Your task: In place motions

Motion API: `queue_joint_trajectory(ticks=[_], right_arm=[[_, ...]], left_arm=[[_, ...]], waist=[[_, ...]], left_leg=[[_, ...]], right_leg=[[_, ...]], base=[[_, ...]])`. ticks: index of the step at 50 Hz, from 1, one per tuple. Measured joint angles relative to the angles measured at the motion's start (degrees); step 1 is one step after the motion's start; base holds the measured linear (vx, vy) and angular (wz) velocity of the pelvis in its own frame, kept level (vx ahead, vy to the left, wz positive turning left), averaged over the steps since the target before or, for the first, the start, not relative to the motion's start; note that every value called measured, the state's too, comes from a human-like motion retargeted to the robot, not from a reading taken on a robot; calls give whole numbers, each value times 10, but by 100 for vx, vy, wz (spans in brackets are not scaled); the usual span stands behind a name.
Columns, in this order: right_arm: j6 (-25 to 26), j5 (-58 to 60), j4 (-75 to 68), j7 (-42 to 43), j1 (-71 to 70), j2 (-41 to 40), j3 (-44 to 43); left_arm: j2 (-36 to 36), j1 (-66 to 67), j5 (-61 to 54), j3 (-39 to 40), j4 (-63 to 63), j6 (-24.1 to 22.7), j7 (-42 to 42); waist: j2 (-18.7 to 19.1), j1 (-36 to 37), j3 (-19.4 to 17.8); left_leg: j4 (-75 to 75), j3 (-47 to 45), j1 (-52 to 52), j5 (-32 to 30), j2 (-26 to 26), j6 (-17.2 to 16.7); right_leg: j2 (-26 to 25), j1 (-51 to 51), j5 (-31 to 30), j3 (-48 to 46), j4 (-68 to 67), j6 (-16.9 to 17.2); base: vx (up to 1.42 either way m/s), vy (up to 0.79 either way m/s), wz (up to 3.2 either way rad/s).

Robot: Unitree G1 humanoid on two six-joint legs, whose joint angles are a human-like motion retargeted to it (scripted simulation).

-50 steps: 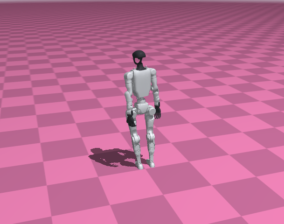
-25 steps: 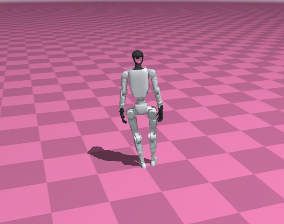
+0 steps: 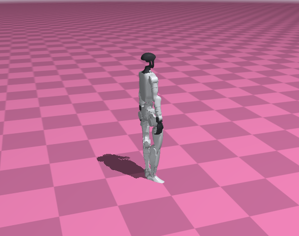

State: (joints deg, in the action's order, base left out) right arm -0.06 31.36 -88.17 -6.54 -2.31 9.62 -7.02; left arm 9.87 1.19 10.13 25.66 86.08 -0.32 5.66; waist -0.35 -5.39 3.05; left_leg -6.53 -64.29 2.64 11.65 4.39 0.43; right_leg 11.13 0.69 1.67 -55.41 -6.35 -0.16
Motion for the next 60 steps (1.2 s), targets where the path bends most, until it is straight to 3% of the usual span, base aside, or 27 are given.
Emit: queue_joint_trajectory(ticks=[2, 5, 10, 13, 17, 19, 23, 29, 33, 36, 38, 43, 47, 51, 55, 60], right_arm=[[6, -2, -15, -3, 3, -4, -5], [13, 2, -26, -8, 5, -12, -9], [12, 15, -28, -13, 4, -20, 14], [16, 37, -32, -19, -1, -17, 24], [13, 69, -27, -26, -13, -6, 43], [7, 79, -21, -24, -25, 1, 50], [-1, 76, -9, -15, -48, 13, 52], [-10, 54, 8, -17, -71, 23, 44], [-9, 61, 11, -10, -71, 20, 51], [-5, 75, 5, -7, -62, 17, 60], [0, 91, -1, -6, -48, 16, 64], [22, 104, -22, 31, -8, 6, 63], [26, 84, -47, 48, 19, 3, 53], [38, 87, -62, 50, 44, 1, 36], [39, 75, -60, 46, 44, -1, 29], [30, 61, -32, 26, 29, -7, 39]], left_arm=[[-10, 3, -5, 1, -5, -4, 0], [-25, 5, -21, 4, -10, -10, 2], [-29, 8, -23, 13, -5, -10, 9], [-30, 23, -2, 9, -3, -11, 15], [-27, 44, 15, 8, 4, -8, 14], [-27, 47, 15, 14, 11, -6, 6], [-35, 50, 2, 24, 17, -3, -4], [-49, 52, -8, 20, -4, -3, 2], [-56, 56, -3, 9, -14, -4, 6], [-62, 64, 6, 6, -18, -3, 7], [-68, 74, 14, 5, -20, -3, 6], [-80, 79, 25, 16, -19, -1, 3], [-76, 78, 37, 6, -28, -5, -1], [-87, 87, 29, 6, -27, -7, -22], [-96, 96, 30, -13, -34, -23, -73], [-103, 104, 68, -22, -65, 0, -94]], waist=[[1, 10, 9], [2, -15, 11], [-28, -16, -1], [-43, -19, -6], [-68, 18, -9], [-70, 35, -18], [-64, 55, -36], [-52, 89, -60], [-35, 98, -73], [-16, 99, -77], [-6, 79, -65], [6, 20, -38], [11, 82, -42], [19, 101, -19], [22, 81, -17], [18, 67, -25]], left_leg=[[-3, -14, 7, -3, 4, -8], [-16, -4, 16, -11, 12, -13], [-61, 7, 53, -25, 14, -9], [-117, 76, 58, -34, 27, 21], [-236, 191, 20, -18, 37, 102], [-297, 276, -21, -14, 30, 109], [-323, 473, -93, -39, -58, 89], [-241, 535, -126, -36, -79, 81], [-125, 663, -119, -55, -107, 44], [-29, 741, -92, -106, -113, 17], [-13, 739, -80, -105, -105, 3], [7, 727, -67, -111, -104, 14], [18, 641, -55, -117, -98, 31], [30, 605, -51, -117, -97, 45], [40, 594, -39, -115, -98, 52], [49, 566, -34, -113, -86, 43]], right_leg=[[-10, -17, -13, 45, 1, -22], [-16, -26, -7, 96, -2, -24], [-27, 5, 3, 149, 25, -32], [-19, 15, -6, 169, 31, -34], [-13, 13, -22, 245, 42, -43], [-20, 10, -35, 284, 48, -49], [-36, -1, -60, 346, 57, -57], [-55, -26, -90, 414, 57, -50], [-79, -24, -98, 449, 57, -48], [-105, -12, -97, 476, 56, -49], [-113, -7, -94, 484, 55, -48], [-116, -5, -81, 486, 48, -49], [-132, -2, -83, 562, 39, -51], [-142, -11, -86, 594, 38, -44], [-144, -18, -89, 601, 37, -37], [-145, -37, -90, 622, 25, -31]], base=[[-3, -26, -104], [-4, -22, -9], [-7, -29, -66], [6, -23, -64], [5, -19, -171], [-3, -15, -194], [-4, -14, -170], [-3, -6, -169], [9, 1, -155], [16, 9, -144], [27, 19, -62], [21, 15, -20], [18, 12, -173], [18, 14, -85], [4, 8, -28], [-1, 6, -56]])
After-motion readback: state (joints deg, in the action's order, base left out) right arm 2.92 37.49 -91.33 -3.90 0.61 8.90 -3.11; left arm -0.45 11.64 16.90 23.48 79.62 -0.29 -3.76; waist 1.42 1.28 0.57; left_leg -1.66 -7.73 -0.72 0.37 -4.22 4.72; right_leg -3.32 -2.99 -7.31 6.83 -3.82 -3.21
